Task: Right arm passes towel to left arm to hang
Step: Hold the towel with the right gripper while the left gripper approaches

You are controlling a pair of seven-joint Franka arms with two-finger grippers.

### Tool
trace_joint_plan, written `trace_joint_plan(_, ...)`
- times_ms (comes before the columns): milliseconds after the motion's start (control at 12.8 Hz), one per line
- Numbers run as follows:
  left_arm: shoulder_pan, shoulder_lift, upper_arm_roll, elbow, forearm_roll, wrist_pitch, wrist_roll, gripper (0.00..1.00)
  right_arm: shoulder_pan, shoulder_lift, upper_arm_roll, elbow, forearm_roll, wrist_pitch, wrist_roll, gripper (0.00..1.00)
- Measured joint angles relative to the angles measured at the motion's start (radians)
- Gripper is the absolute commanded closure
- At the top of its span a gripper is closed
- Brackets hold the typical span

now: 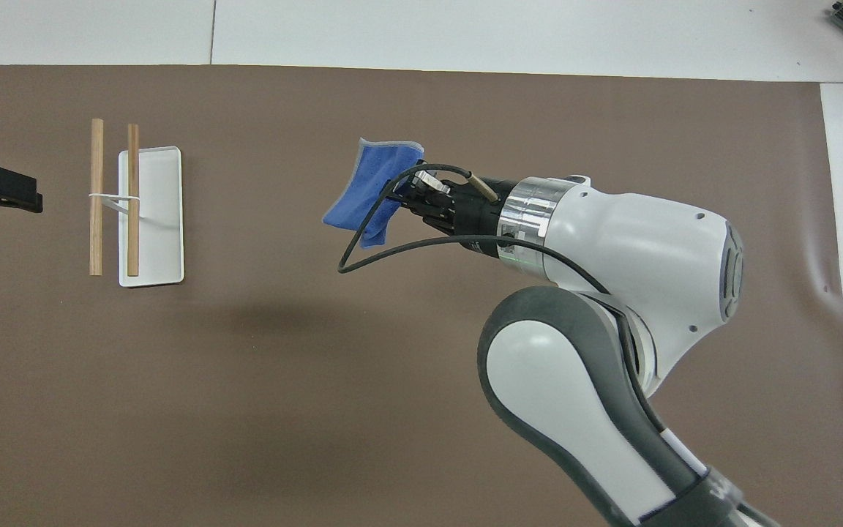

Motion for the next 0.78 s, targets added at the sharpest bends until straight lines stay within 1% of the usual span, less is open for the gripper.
trace_joint_plan(78, -0.005, -0.003, -0.004, -0.005, -0.033, 0.000, -0.002, 0.00, -0.001, 0.003, -0.002, 0.006, 0.006, 0.000, 0.001, 1.00)
trace_joint_plan(235, -0.007, -0.013, -0.003, -0.030, -0.146, 0.000, -0.034, 0.00, -0.001, 0.009, -0.003, 0.010, 0.009, 0.000, 0.003, 1.00)
trace_joint_plan(392, -0.008, -0.026, -0.003, -0.062, -0.249, 0.020, -0.118, 0.00, -0.001, 0.010, -0.003, 0.010, 0.009, 0.000, 0.003, 1.00)
trace_joint_plan(548, -0.026, -0.044, -0.007, -0.110, -0.341, 0.083, -0.227, 0.00, -0.001, 0.011, -0.003, 0.011, 0.009, 0.000, 0.003, 1.00)
trace_joint_plan(783, -0.099, -0.087, -0.011, -0.226, -0.459, 0.222, -0.400, 0.00, -0.001, 0.011, -0.003, 0.012, 0.009, 0.000, 0.003, 1.00)
